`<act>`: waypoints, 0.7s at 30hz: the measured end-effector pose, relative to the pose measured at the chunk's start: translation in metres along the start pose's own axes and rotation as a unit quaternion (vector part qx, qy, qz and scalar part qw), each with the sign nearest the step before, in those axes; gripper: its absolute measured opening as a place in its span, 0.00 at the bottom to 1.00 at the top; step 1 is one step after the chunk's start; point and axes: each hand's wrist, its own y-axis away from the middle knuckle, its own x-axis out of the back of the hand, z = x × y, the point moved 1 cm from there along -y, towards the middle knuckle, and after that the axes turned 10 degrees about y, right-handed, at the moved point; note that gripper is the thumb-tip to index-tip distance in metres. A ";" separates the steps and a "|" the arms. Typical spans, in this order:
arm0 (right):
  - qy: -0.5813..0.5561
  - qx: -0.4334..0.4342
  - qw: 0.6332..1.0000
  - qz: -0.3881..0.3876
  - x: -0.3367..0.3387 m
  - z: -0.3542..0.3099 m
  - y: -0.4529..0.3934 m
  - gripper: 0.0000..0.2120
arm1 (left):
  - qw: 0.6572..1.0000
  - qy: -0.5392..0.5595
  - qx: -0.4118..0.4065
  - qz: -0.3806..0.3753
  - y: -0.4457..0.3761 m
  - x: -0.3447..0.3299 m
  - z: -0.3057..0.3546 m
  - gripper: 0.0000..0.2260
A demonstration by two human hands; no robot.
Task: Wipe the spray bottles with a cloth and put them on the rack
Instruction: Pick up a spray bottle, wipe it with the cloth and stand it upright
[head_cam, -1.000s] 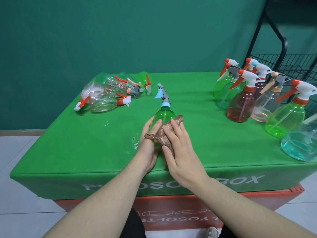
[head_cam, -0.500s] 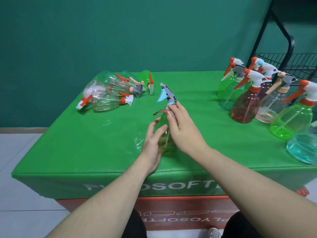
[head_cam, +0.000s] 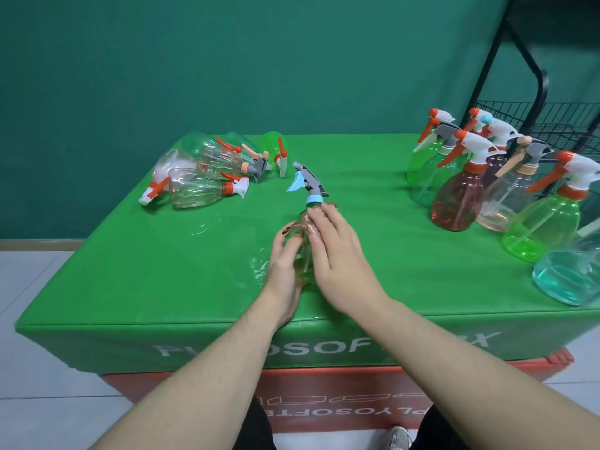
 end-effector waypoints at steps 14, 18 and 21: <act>-0.013 0.050 0.999 -0.017 -0.002 0.005 0.050 0.22 | 1.000 -0.004 -0.009 0.024 0.010 -0.010 0.010 0.25; -0.027 0.041 0.999 -0.017 0.002 0.004 0.056 0.23 | 1.000 0.020 0.001 0.020 0.009 -0.008 0.009 0.26; -0.048 0.032 0.998 0.016 0.000 0.001 0.049 0.20 | 1.000 0.025 0.006 0.011 0.008 -0.007 0.008 0.28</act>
